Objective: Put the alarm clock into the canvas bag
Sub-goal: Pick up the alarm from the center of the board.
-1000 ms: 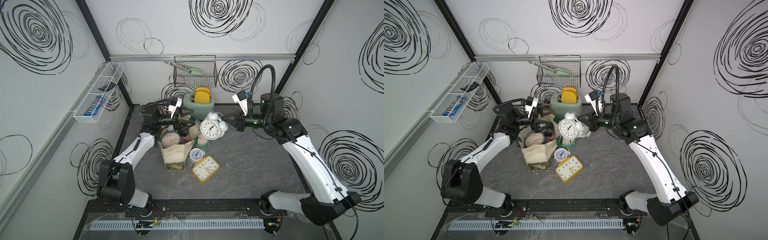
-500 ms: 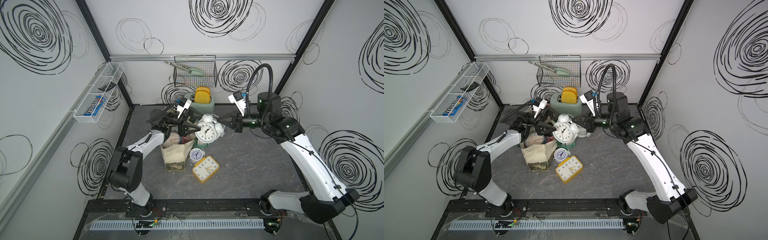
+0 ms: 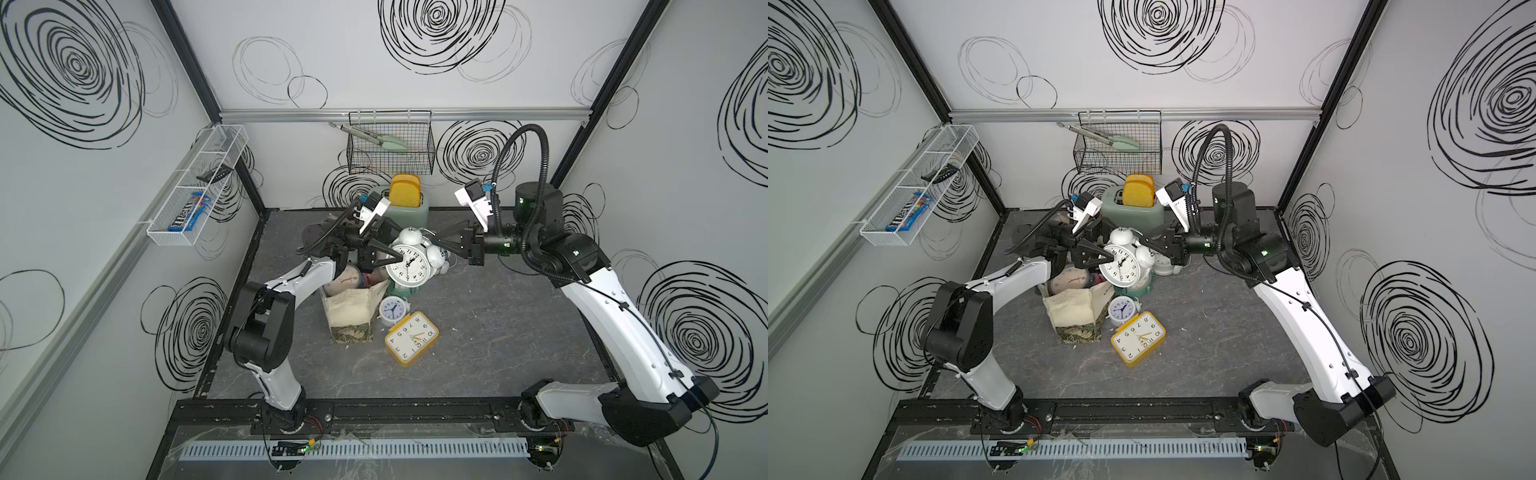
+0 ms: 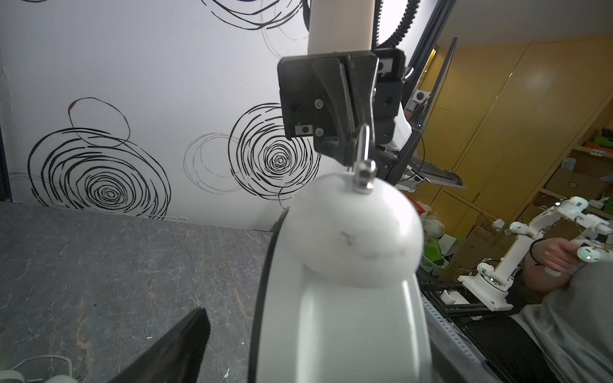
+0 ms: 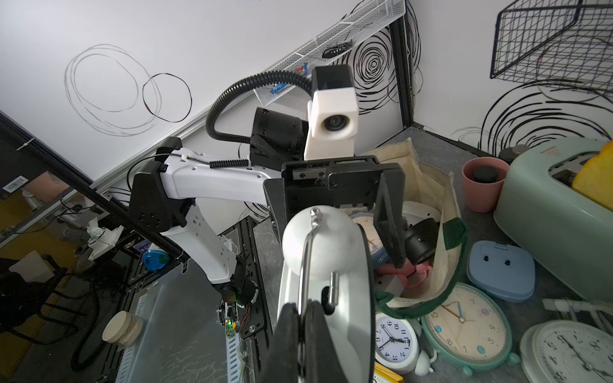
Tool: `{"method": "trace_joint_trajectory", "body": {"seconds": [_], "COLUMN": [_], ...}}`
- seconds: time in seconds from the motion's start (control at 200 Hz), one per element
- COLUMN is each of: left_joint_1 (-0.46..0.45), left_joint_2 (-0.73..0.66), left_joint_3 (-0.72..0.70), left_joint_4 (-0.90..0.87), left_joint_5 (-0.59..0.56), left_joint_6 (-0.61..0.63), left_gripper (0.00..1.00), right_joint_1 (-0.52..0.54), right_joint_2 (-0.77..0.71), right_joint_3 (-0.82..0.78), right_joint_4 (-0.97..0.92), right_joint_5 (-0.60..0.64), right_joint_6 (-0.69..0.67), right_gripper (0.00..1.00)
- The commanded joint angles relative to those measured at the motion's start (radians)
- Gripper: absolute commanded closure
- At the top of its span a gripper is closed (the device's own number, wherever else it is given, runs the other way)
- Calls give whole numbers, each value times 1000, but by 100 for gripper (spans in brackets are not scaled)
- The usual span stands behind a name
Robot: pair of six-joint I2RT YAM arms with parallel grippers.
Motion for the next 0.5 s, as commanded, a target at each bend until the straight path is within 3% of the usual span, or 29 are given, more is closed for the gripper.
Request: {"method": "trace_joint_trajectory", "body": {"seconds": [0.0,0.26,0.495], "left_joint_1": [-13,-8,1], "left_joint_2": [-17,-24,-17], "left_joint_3": [-1,13,27], "left_joint_4": [185,145,136], "left_joint_5": [18,14,10], "left_joint_6": [-23,-13,-21], "left_gripper": [11,35,57], "right_joint_1": [5,-6,-94], "right_joint_2": [6,19,4], "right_joint_3": [58,58,-19], "right_joint_4": [84,102,222], "right_joint_5": [-35,-50,-177], "right_joint_6": [-1,-9,22], "right_gripper": [100,100,100]}}
